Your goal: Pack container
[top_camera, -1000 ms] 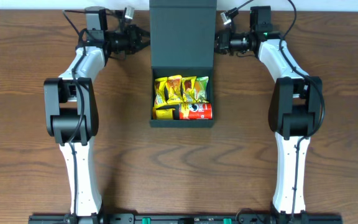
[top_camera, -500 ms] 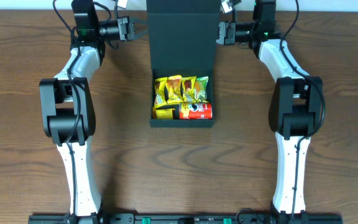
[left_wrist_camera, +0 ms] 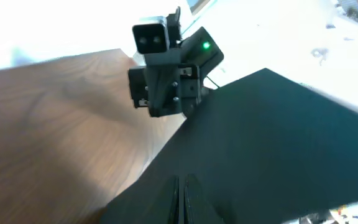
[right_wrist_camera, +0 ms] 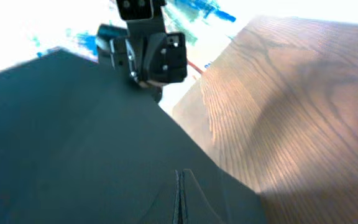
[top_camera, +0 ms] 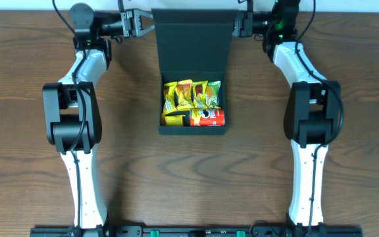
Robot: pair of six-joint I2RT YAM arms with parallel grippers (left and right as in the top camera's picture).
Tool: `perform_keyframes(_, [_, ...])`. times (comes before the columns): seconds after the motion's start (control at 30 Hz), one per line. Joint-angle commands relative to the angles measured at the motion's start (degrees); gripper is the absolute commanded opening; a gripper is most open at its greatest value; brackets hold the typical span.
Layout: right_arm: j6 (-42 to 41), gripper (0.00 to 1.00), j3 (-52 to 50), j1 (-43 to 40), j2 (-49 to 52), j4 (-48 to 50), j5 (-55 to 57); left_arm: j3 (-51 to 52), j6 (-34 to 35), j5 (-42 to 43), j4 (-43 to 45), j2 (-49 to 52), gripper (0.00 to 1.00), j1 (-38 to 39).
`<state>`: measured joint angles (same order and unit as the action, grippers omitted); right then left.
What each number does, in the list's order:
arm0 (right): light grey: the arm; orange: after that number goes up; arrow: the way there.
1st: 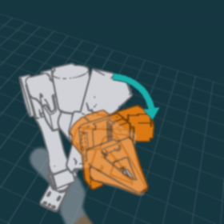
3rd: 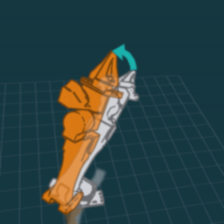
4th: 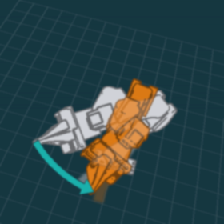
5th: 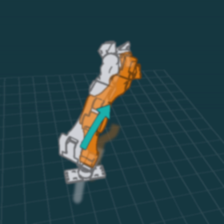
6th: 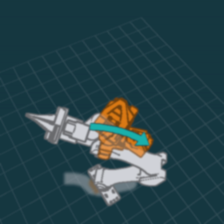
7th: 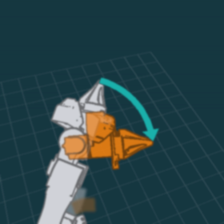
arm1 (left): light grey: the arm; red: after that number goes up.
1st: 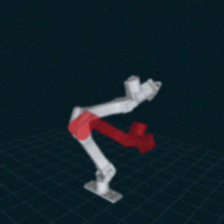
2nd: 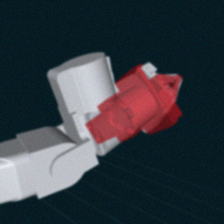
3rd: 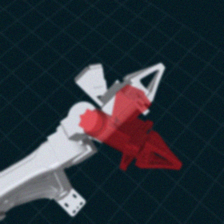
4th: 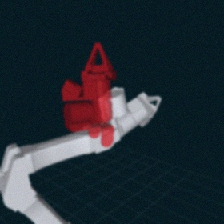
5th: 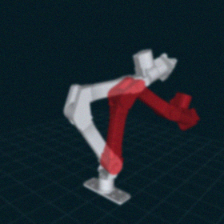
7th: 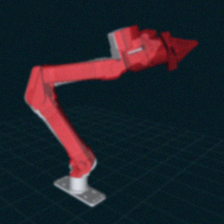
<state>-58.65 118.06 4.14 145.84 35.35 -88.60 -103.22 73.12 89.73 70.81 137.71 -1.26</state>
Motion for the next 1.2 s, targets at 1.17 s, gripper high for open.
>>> perform_keyframes(1.17, [-39.8,0.02,0.3,3.8,-0.8,33.7,0.9,-0.4,20.6,0.8,12.1,-4.2,0.06,7.0])
